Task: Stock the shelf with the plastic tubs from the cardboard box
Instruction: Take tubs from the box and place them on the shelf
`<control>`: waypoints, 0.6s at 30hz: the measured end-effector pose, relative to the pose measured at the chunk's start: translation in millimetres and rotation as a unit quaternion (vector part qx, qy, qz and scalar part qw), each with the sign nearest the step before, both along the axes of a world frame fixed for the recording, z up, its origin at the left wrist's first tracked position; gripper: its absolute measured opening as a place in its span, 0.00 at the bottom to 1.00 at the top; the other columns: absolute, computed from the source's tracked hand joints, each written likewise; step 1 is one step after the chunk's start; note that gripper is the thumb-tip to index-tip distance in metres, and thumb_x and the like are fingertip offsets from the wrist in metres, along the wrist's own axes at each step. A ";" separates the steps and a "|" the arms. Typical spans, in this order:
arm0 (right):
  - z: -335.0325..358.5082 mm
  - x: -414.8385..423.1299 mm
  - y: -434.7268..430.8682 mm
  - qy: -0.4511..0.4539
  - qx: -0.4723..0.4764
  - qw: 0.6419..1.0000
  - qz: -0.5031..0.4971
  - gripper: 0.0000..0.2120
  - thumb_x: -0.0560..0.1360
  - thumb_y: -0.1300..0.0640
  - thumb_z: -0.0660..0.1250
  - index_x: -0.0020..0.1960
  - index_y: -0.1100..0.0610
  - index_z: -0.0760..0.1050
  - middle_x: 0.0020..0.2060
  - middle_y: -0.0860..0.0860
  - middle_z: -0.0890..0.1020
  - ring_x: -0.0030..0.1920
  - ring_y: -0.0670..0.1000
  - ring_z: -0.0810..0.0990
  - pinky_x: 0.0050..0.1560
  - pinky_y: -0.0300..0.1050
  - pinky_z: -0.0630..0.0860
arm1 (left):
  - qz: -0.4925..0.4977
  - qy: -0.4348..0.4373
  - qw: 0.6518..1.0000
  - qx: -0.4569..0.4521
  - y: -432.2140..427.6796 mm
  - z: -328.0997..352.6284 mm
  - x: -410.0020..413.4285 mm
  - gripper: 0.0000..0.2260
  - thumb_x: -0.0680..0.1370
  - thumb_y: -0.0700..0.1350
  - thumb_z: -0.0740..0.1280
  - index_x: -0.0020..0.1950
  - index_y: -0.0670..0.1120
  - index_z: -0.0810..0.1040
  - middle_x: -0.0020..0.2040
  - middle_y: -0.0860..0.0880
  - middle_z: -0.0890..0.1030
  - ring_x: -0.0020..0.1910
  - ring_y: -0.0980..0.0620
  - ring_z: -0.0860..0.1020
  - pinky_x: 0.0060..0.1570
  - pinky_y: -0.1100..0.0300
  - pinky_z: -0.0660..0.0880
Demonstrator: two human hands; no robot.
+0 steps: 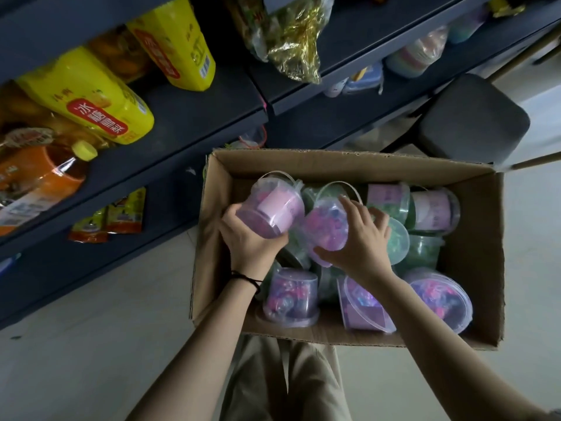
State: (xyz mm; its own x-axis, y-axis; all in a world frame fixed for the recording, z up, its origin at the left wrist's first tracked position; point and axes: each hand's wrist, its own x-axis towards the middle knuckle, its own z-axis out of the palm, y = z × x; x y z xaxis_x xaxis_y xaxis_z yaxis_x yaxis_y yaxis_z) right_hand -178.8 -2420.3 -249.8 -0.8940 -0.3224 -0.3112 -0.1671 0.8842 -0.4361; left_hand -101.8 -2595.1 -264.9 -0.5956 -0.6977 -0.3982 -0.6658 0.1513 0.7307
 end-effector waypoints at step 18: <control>-23.0 31.6 -16.7 -0.044 -0.035 0.994 -0.094 0.47 0.67 0.41 0.74 0.74 0.66 0.59 0.72 0.60 0.66 0.75 0.59 0.57 0.75 0.50 0.50 | -0.080 -0.082 0.993 0.012 -16.6 -13.6 -8.9 0.43 0.55 0.56 0.82 0.61 0.45 0.63 0.59 0.49 0.71 0.58 0.47 0.74 0.55 0.50 0.76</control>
